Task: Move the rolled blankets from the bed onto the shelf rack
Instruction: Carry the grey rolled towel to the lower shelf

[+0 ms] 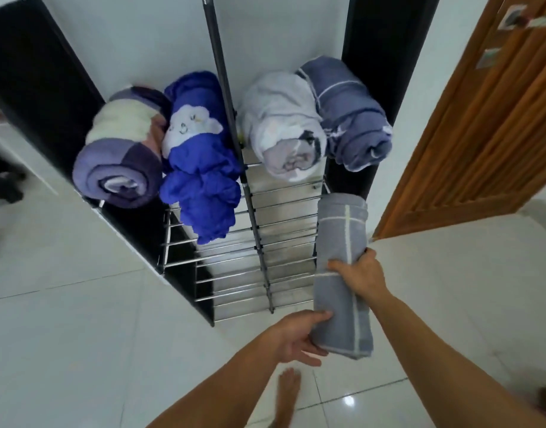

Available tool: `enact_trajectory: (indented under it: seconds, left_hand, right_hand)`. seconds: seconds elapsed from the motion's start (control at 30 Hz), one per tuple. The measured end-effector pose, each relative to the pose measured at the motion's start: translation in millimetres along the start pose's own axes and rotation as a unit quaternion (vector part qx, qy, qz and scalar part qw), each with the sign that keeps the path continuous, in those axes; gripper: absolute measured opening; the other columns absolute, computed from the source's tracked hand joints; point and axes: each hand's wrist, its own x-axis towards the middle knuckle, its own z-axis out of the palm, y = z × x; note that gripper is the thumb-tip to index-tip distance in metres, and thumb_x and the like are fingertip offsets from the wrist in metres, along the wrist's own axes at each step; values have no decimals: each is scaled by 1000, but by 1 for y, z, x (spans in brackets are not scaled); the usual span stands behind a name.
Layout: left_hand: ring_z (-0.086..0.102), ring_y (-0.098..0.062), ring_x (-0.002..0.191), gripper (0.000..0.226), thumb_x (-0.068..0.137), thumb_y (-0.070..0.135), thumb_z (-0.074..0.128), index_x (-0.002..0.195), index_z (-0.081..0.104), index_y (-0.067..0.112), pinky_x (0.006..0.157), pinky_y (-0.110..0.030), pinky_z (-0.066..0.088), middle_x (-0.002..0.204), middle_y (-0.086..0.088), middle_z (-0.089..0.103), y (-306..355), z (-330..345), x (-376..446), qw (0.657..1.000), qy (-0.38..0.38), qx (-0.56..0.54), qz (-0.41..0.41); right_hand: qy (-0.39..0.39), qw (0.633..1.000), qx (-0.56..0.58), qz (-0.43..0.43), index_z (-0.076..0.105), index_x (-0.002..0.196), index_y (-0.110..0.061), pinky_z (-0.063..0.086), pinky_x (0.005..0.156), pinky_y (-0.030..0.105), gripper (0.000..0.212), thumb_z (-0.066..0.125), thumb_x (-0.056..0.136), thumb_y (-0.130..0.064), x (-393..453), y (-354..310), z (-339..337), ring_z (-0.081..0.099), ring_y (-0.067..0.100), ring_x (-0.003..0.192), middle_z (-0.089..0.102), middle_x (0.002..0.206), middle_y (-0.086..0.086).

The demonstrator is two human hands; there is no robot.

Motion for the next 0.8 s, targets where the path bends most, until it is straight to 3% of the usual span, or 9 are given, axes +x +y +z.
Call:
enact_trajectory:
  seconds: [0.13,0.37,0.5,0.67,0.8]
  left_hand:
    - [62,-26,97,59,84,37,68,135,47,19,95,-45,52,123,-10,56,42,-17,37,999,2,17,27]
    - [63,-18,84,40,89,31,64,125,48,24,95,-40,51,104,-3,62,111,-45,102,996,15,22,89]
    - [65,-17,78,37,90,31,64,121,46,25,75,-31,55,106,-5,65,132,-56,127,991,42,21,127]
    - [62,-26,98,42,91,27,62,127,40,27,96,-44,48,117,-6,62,141,-63,144,986,39,16,162]
    - [59,-22,106,59,91,20,63,137,29,34,93,-43,47,120,-3,60,145,-56,144,982,24,70,175]
  right_hand:
    - [-22,999,-36,31,32,137,-5,43,102,50,98,78,64,-50,63,-24,11,50,40,123,48,137,19]
    - [-18,997,-72,8,29,136,-3,41,103,50,106,76,59,-58,163,-56,34,48,40,125,46,138,23]
    - [-10,996,-86,-1,22,142,-1,38,107,47,111,73,63,-60,199,-66,45,42,39,133,41,144,22]
    - [-28,993,-113,-29,20,147,-4,40,105,39,102,71,74,-52,211,-62,52,44,36,133,44,145,19]
    - [-63,989,-123,-45,30,146,-6,38,106,33,91,75,75,-42,203,-52,49,46,31,132,47,144,15]
